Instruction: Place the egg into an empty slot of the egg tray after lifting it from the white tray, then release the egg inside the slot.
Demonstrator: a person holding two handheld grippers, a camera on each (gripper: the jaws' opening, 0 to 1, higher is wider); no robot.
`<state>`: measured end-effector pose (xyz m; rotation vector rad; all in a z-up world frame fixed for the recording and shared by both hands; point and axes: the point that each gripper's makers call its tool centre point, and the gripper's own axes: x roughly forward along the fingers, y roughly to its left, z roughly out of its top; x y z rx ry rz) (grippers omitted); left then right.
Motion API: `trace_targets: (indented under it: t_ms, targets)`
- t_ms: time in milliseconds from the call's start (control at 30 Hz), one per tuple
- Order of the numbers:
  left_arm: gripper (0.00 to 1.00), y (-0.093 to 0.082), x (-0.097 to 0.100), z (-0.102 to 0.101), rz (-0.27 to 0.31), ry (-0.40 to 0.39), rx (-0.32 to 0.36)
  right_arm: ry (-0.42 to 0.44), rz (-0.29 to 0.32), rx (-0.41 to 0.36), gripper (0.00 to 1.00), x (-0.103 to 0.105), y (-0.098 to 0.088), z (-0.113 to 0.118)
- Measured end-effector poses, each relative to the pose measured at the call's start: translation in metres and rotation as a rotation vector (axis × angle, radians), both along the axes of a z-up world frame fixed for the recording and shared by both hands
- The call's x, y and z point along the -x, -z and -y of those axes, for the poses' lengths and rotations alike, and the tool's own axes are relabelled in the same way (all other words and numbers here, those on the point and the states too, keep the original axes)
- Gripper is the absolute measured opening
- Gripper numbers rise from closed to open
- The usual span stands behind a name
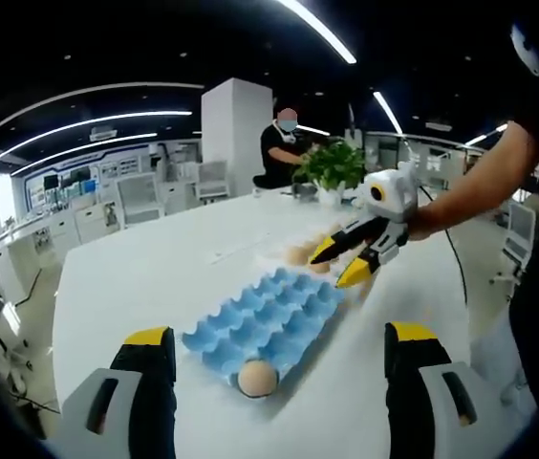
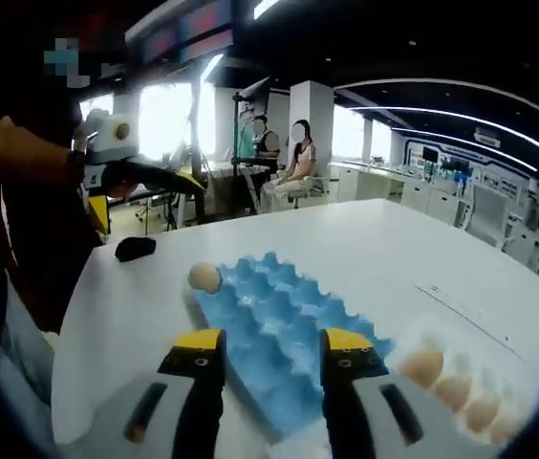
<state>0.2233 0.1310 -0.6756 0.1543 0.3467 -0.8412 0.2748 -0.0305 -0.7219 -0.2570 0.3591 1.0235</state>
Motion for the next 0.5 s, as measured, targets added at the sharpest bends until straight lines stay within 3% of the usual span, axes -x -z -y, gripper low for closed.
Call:
trace_targets:
  t_ms: [333, 500]
  targets:
    - [0.93, -0.007, -0.005, -0.005, 0.013, -0.007, 0.015, 0.107, -0.004, 0.014, 0.41, -0.003, 0.001, 0.058]
    - [0.93, -0.009, -0.005, -0.004, 0.015, -0.003, 0.015, 0.143, -0.006, 0.020, 0.41, -0.001, 0.003, 0.076]
